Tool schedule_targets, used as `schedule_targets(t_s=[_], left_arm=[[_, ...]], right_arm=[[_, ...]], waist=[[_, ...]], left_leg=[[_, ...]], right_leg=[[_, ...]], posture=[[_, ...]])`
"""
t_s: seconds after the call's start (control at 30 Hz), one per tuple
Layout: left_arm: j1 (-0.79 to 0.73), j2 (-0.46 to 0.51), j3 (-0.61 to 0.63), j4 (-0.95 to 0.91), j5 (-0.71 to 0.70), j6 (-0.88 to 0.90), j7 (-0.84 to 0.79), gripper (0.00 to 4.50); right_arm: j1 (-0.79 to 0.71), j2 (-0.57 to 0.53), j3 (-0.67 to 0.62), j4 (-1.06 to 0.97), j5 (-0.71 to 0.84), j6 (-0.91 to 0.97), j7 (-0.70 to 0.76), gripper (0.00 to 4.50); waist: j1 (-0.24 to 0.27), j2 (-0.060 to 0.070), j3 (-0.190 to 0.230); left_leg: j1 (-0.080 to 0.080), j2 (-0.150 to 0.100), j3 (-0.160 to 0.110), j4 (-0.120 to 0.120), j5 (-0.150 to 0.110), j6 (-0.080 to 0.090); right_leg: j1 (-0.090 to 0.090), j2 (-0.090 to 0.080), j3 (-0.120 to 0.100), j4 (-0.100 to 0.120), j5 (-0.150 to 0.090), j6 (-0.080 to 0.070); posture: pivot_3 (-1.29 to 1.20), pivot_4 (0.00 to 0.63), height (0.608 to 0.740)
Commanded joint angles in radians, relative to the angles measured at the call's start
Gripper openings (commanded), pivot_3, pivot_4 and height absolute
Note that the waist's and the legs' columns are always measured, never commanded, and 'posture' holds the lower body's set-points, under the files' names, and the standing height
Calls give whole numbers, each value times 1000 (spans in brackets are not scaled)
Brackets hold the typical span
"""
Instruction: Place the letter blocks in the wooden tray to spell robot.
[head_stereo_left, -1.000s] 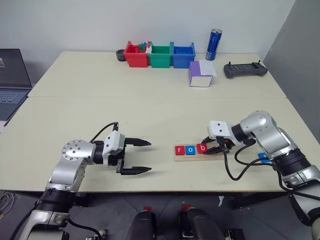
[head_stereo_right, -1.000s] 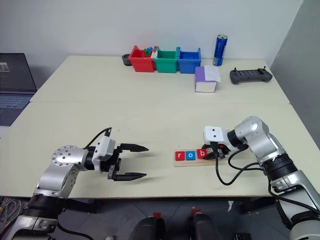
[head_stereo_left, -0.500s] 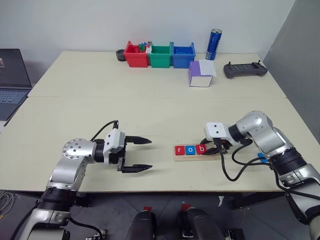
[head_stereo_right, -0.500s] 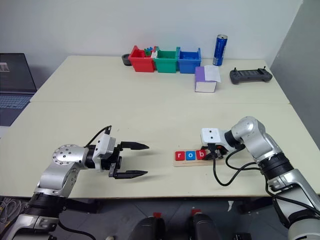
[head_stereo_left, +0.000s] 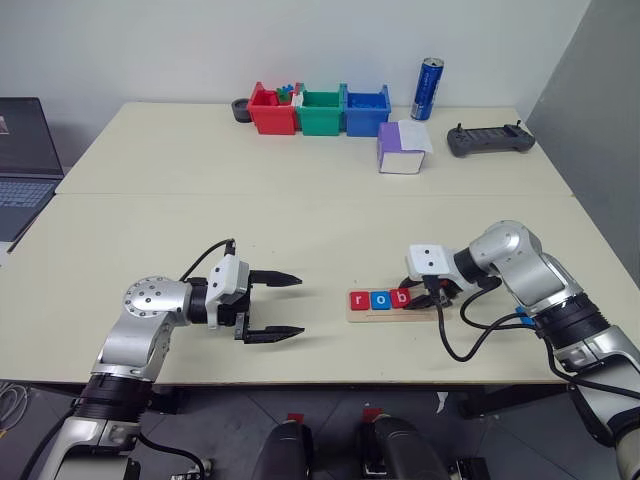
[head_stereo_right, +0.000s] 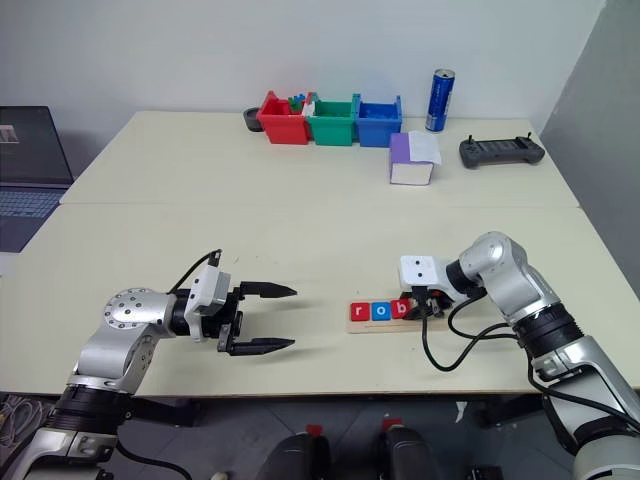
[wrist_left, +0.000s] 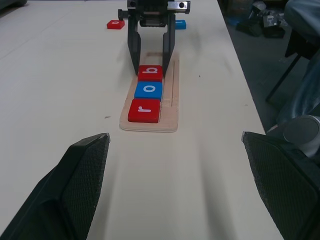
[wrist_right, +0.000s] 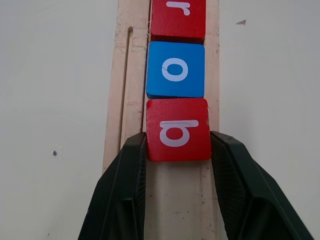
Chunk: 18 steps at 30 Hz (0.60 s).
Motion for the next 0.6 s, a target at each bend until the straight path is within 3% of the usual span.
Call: schedule_targets(t_s=[0.03, 0.6], left_arm=[[-13, 5, 21, -15, -21, -3, -1, 4500], [-24, -4, 14, 0, -14, -9, 2, 4500]], right_arm=[[-26, 4, 1, -38, -4, 20, 4, 1462], [-35, 9, 4, -66, 6, 69, 3, 1462]], waist=[[0, 0, 0], [0, 0, 0]], left_leg=[[0, 0, 0, 0, 0, 0], [0, 0, 0, 0, 0, 0]], right_leg=[[0, 0, 0, 0, 0, 0], [0, 0, 0, 0, 0, 0]], posture=[[0, 150, 740], [0, 150, 740]])
